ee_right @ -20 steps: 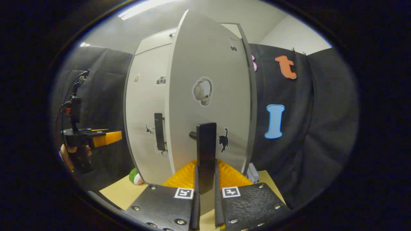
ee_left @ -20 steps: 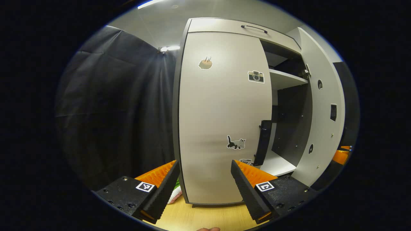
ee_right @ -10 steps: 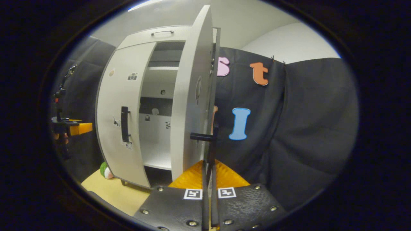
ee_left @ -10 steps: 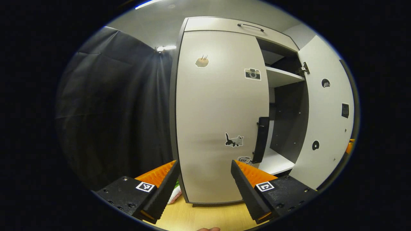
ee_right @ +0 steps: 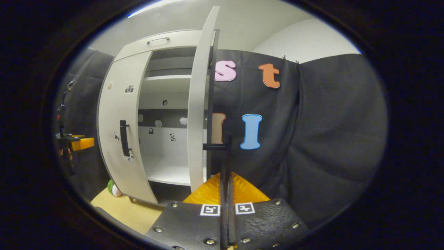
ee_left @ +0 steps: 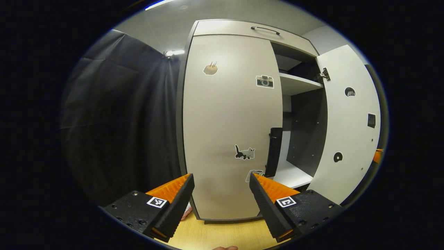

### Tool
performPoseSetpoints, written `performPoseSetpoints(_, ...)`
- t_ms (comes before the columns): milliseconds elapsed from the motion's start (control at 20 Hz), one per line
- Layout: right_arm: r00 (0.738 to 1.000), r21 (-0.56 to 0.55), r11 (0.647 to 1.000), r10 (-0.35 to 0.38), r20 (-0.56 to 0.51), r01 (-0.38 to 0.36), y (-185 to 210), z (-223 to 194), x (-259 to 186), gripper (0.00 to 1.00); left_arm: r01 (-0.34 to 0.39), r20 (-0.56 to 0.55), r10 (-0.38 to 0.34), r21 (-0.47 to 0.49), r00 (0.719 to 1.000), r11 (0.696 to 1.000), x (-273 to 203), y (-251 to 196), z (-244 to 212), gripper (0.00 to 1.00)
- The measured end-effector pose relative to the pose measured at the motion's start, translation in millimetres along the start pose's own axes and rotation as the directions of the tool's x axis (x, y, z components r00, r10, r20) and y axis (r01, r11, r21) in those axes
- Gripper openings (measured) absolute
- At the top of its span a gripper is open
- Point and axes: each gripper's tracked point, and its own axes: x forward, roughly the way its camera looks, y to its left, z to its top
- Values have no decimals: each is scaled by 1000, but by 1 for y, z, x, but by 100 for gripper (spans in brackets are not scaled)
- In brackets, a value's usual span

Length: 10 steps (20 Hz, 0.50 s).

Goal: Open the right door of the double-door shoe cabinet with the right hand, and open the left door with the left hand.

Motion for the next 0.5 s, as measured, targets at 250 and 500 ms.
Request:
performPoseSetpoints(250,1000,46,999,4,-17,-3,-1,-3,-1,11,9,-1,-9,-9,1000,1000,-4,-2,0,98)
performPoseSetpoints(500,999,83,996,-35,-37,38,-18,-9,-5,42,6,-12,-6,-10,1000,1000,-5,1,-3,98)
